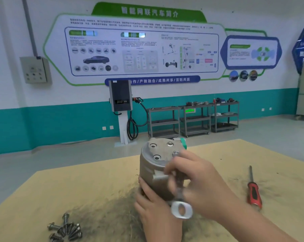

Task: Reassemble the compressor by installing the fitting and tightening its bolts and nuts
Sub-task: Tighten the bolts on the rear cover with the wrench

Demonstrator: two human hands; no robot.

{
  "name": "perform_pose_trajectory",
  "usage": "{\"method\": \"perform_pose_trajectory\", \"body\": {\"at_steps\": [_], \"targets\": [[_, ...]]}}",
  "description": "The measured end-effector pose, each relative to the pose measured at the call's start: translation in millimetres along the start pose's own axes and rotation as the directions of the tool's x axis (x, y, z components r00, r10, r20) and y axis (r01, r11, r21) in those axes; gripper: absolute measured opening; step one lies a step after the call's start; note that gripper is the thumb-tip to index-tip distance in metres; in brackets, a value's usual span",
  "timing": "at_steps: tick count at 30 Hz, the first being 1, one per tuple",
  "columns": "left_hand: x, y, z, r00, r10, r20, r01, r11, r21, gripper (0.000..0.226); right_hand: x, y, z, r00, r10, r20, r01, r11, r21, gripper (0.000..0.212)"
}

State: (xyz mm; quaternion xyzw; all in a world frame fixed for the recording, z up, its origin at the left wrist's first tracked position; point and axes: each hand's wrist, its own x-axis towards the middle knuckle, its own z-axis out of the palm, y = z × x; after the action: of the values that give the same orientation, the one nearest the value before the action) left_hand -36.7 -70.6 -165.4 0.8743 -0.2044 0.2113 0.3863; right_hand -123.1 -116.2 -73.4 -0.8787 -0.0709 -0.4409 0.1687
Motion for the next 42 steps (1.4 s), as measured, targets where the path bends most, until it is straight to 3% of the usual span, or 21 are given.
{"method": "perform_pose_trajectory", "body": {"at_steps": [2, 4, 6, 9, 11, 13, 14, 16, 18, 20, 22, 25, 27, 32, 39, 42], "targets": [[0.4, 0.7, 1.3, 0.996, -0.025, 0.083, 0.023, 0.999, 0.030, 0.124, 37.2, -13.9, 4.7, 0.964, 0.023, 0.266, 0.037, 0.975, -0.217, 0.009], [-2.3, -4.3, 3.8, 0.996, 0.002, 0.084, 0.005, 0.996, -0.084, 0.141, 76.6, -17.2, 13.8, 0.909, 0.074, 0.410, 0.083, 0.932, -0.352, 0.010], [-7.1, -8.9, 4.6, 0.998, 0.021, 0.053, -0.017, 0.997, -0.072, 0.144, 112.5, -11.7, 24.9, 0.863, 0.189, 0.468, 0.013, 0.919, -0.395, 0.013], [-5.2, -9.4, 1.9, 0.998, 0.045, 0.036, -0.043, 0.998, -0.052, 0.141, 148.5, 17.5, 27.8, 0.773, 0.460, 0.437, -0.264, 0.859, -0.438, 0.011], [-6.5, -9.4, 1.3, 0.999, 0.048, 0.019, -0.047, 0.996, -0.076, 0.140, 151.2, 46.9, 14.0, 0.668, 0.647, 0.368, -0.560, 0.762, -0.324, 0.010], [-9.1, -8.9, 2.8, 0.999, 0.036, 0.001, -0.035, 0.995, -0.091, 0.141, 133.0, 74.2, -5.7, 0.496, 0.779, 0.384, -0.853, 0.520, 0.046, 0.012], [-9.6, -8.1, 3.3, 1.000, 0.030, -0.002, -0.030, 0.995, -0.097, 0.142, 117.1, 83.4, -14.3, 0.446, 0.796, 0.410, -0.894, 0.376, 0.243, 0.008], [-7.6, -6.9, 4.3, 1.000, 0.025, -0.018, -0.026, 0.994, -0.106, 0.142, 80.5, 89.7, -21.5, 0.450, 0.808, 0.380, -0.788, 0.159, 0.595, 0.004], [-6.7, -6.8, 6.5, 0.999, 0.026, -0.040, -0.029, 0.995, -0.095, 0.140, 45.7, 87.9, -19.5, 0.499, 0.832, 0.244, -0.478, 0.030, 0.878, 0.009], [-8.9, -7.1, 10.1, 0.999, 0.027, -0.033, -0.029, 0.998, -0.060, 0.133, 9.6, 80.1, -14.3, 0.566, 0.821, 0.080, -0.172, 0.022, 0.985, 0.015], [-9.3, -8.9, 9.9, 1.000, -0.007, -0.017, 0.006, 0.995, -0.096, 0.128, -12.4, 71.6, -8.0, 0.610, 0.791, -0.055, -0.057, 0.113, 0.992, 0.021], [-6.0, -11.2, -0.9, 0.982, -0.154, 0.110, 0.168, 0.976, -0.141, 0.120, -15.8, 63.8, -3.1, 0.653, 0.735, -0.184, -0.047, 0.281, 0.959, 0.043], [-0.8, -14.7, -1.5, 0.999, -0.043, 0.031, 0.046, 0.992, -0.117, 0.115, -8.6, 62.4, -3.5, 0.658, 0.728, -0.190, -0.074, 0.313, 0.947, 0.048], [-5.4, -7.4, -1.9, 0.995, 0.069, 0.070, -0.071, 0.997, 0.031, 0.118, -1.6, 76.5, -10.4, 0.627, 0.778, -0.036, -0.091, 0.119, 0.989, 0.056], [-7.8, -9.3, -2.8, 0.993, 0.042, 0.115, -0.051, 0.996, 0.072, 0.115, 0.5, 70.7, -3.8, 0.647, 0.762, -0.025, -0.079, 0.100, 0.992, 0.050], [-12.2, -9.4, -3.9, 0.987, 0.017, 0.159, -0.027, 0.998, 0.055, 0.116, 14.0, 68.9, -13.5, 0.617, 0.787, 0.022, -0.008, -0.022, 1.000, 0.037]]}}
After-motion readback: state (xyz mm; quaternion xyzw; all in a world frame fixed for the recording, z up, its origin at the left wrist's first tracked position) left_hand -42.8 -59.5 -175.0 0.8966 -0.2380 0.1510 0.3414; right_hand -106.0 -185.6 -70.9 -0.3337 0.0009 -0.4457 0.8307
